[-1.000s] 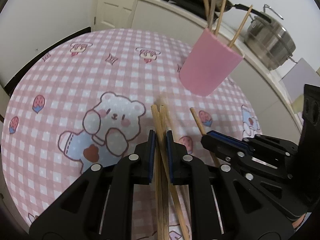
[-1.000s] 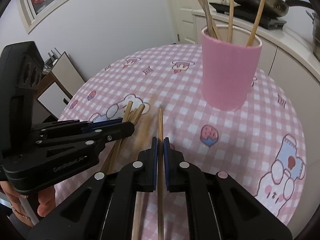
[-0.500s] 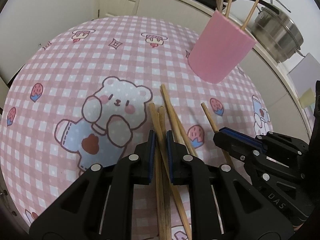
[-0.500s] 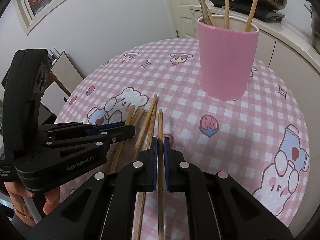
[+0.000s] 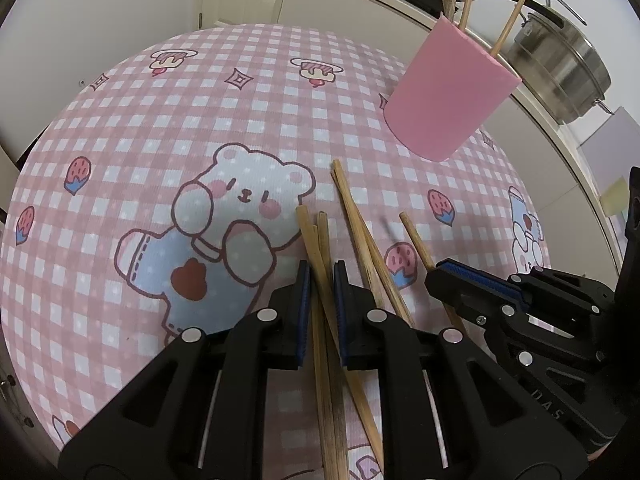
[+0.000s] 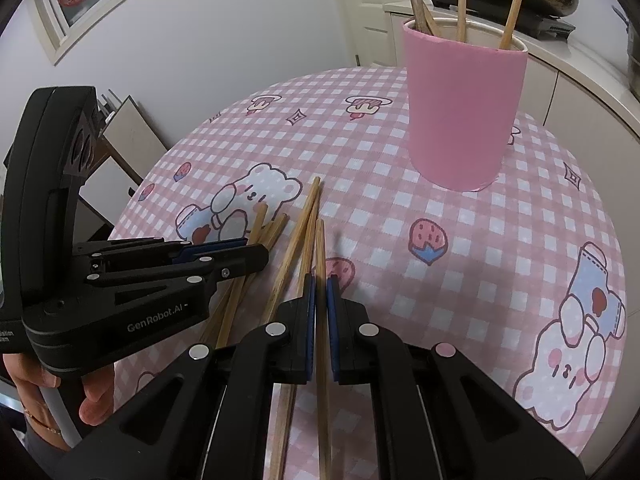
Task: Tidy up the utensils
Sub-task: 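Lift the held chopsticks off the pile with both tools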
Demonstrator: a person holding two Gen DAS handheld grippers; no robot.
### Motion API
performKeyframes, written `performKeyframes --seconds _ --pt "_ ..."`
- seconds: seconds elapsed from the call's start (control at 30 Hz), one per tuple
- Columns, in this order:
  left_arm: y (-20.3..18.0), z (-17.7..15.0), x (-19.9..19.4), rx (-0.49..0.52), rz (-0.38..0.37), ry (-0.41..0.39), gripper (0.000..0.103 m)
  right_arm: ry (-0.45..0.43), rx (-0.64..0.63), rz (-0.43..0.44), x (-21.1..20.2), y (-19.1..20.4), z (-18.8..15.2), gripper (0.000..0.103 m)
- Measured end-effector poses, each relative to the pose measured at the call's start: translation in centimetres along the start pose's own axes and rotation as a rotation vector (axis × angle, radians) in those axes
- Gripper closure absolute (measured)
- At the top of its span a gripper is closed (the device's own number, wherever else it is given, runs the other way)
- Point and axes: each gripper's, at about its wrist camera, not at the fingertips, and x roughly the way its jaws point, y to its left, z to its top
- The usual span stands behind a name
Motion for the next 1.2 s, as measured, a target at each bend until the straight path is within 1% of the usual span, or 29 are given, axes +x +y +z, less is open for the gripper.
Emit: performKeyframes --seconds 0.2,0.23,0.27,0.3,0.33,0.4,0.47,0.5,0.53,0.6,0.67,0.73,0.77,0.8,1.0,1.07,1.2 --pt "-0.1 -0.1 -0.1 0.001 0.016 0.004 0.09 0.003 -0.001 0.0 0.0 0.1 0.0 0.098" --pt "-0.1 -0.1 -0.1 0.0 0.018 0.005 0.089 0.002 -0.002 -0.001 0.0 0.1 0.0 0.098" --pt "-0.1 -0.2 -0.2 -0.002 0.019 0.005 0.084 0.003 -0.001 0.0 0.1 0.1 0.0 0.098" --pt "-0.1 -0.2 -0.3 -0.003 0.02 0.002 0.065 0.004 0.0 0.001 0.1 0.1 0.0 0.098" --pt "-0.1 -0.2 -0.5 -0.005 0.026 -0.015 0.042 0.004 -0.002 -0.001 0.1 0.2 0.0 0.098" --pt "-0.2 -0.3 -1.0 0.002 0.062 -0.051 0.042 0.005 -0.002 0.001 0.1 0.2 -0.1 0.098" --pt "-0.2 -0.2 -1.0 0.002 0.054 -0.04 0.042 0.008 -0.003 0.0 0.2 0.2 -0.1 0.098" --pt "-0.2 -0.2 -0.9 0.0 0.056 -0.039 0.046 0.009 -0.002 0.0 0.2 0.1 -0.1 0.098" --pt "-0.1 -0.2 -0.9 -0.003 0.065 -0.039 0.058 0.009 -0.001 0.0 0.2 0.1 -0.2 0.098" --pt "0.1 -0.1 -0.6 -0.007 0.057 -0.025 0.071 0.01 -0.002 0.0 0.3 0.1 -0.2 0.098" --pt "-0.1 -0.2 -0.5 0.002 0.06 -0.027 0.073 0.013 -0.002 -0.001 0.3 0.1 -0.2 0.098" --pt "-0.1 -0.2 -0.6 -0.006 0.049 -0.029 0.081 0.015 -0.001 -0.001 0.4 0.1 -0.3 0.098" --pt "-0.1 -0.2 -0.6 -0.007 0.047 -0.03 0.083 0.016 0.0 -0.002 0.4 0.1 -0.3 0.098" --pt "-0.1 -0.2 -0.6 -0.006 0.046 -0.033 0.089 0.016 0.0 -0.002 0.5 0.1 -0.3 0.098" --pt "-0.1 -0.3 -0.8 0.0 0.044 -0.036 0.095 0.02 0.0 -0.001 0.6 0.2 -0.3 0.098" --pt "-0.1 -0.3 -1.2 -0.003 0.046 -0.049 0.097 0.013 -0.002 -0.002 0.5 0.2 -0.3 0.098" --pt "-0.6 -0.3 -2.5 0.009 0.032 -0.085 0.097 -0.016 -0.004 -0.002 -0.4 0.2 -0.2 0.098"
